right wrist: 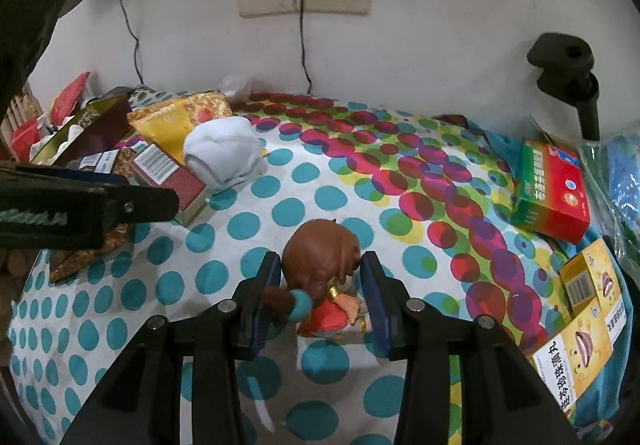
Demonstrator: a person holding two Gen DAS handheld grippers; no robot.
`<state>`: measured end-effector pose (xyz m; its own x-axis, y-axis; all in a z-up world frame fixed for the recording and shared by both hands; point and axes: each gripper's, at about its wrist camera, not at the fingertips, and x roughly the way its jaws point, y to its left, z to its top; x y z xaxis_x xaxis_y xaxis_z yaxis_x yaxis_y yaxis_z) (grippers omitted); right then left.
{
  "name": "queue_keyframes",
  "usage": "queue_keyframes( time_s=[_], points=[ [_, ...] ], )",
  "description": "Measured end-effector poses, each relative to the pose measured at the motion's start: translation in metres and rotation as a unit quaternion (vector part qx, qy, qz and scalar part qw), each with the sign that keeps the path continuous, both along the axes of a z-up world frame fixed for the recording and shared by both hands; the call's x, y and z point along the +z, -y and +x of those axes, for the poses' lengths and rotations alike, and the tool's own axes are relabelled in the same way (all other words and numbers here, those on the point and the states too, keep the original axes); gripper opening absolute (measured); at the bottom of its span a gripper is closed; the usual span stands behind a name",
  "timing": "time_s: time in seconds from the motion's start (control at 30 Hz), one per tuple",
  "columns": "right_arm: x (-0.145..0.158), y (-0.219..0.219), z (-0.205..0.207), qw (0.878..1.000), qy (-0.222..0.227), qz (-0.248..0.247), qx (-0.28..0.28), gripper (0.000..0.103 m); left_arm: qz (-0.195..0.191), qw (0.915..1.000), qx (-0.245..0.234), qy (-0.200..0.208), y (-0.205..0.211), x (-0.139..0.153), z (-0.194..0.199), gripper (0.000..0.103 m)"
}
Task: Organize objects
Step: 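Lift the figurine with the right tool while the left tool approaches the red box, then grasp the small red barcode box with the left tool while the right tool holds the figurine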
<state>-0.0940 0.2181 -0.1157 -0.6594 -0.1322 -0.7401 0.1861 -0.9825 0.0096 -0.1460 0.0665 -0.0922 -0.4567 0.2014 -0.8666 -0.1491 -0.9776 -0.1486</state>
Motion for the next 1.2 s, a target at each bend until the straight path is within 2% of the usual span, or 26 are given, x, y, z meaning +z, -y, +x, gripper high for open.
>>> queue_keyframes(
  time_s=[0.13, 0.2, 0.3, 0.47, 0.5, 0.53, 0.57, 0.63, 0.8, 1.1, 1.17, 1.2],
  points=[
    [-0.003, -0.013, -0.003, 0.999, 0.015, -0.046, -0.005, 0.041, 0.003, 0.9999, 0.013, 0.000, -0.004, -0.007, -0.009, 0.068],
    [-0.003, -0.015, -0.004, 0.998, 0.017, -0.059, -0.007, 0.041, -0.009, 0.9999, 0.012, -0.001, -0.008, -0.009, -0.012, 0.068],
    [-0.003, -0.009, -0.002, 0.999, 0.014, -0.042, -0.007, 0.041, -0.021, 0.9996, 0.014, -0.015, -0.013, -0.008, -0.015, 0.068],
    [-0.005, -0.001, -0.005, 0.999, 0.023, -0.031, 0.004, 0.039, -0.007, 0.9994, 0.003, -0.034, -0.017, -0.009, -0.013, 0.067],
    [-0.008, -0.002, -0.007, 0.999, 0.033, -0.034, 0.010, 0.037, -0.014, 0.9993, 0.000, -0.035, -0.019, -0.010, -0.013, 0.064],
    [-0.009, 0.000, -0.009, 0.999, 0.039, -0.031, 0.012, 0.037, -0.026, 0.9990, 0.000, -0.037, -0.020, -0.011, -0.012, 0.051],
    [-0.009, 0.002, -0.008, 0.999, 0.036, -0.024, 0.011, 0.037, -0.019, 0.9992, -0.007, -0.036, -0.020, -0.012, -0.010, 0.045],
    [-0.010, 0.005, -0.008, 0.999, 0.035, -0.017, 0.012, 0.037, -0.005, 0.9994, -0.013, -0.031, -0.019, -0.013, -0.008, 0.039],
    [-0.010, 0.005, -0.008, 0.999, 0.033, -0.017, 0.010, 0.036, -0.019, 0.9988, -0.022, -0.040, -0.020, -0.013, -0.003, 0.035],
    [-0.009, 0.005, -0.008, 0.999, 0.031, -0.015, 0.005, 0.036, -0.015, 0.9982, -0.032, -0.049, -0.014, -0.009, 0.005, 0.033],
    [-0.009, 0.004, -0.008, 0.999, 0.031, -0.016, 0.003, 0.036, -0.013, 0.9977, -0.037, -0.055, -0.014, -0.005, 0.008, 0.012],
    [-0.009, 0.004, -0.008, 0.999, 0.031, -0.016, 0.003, 0.036, -0.012, 0.9976, -0.040, -0.055, -0.014, -0.003, 0.009, 0.007]
  ],
)
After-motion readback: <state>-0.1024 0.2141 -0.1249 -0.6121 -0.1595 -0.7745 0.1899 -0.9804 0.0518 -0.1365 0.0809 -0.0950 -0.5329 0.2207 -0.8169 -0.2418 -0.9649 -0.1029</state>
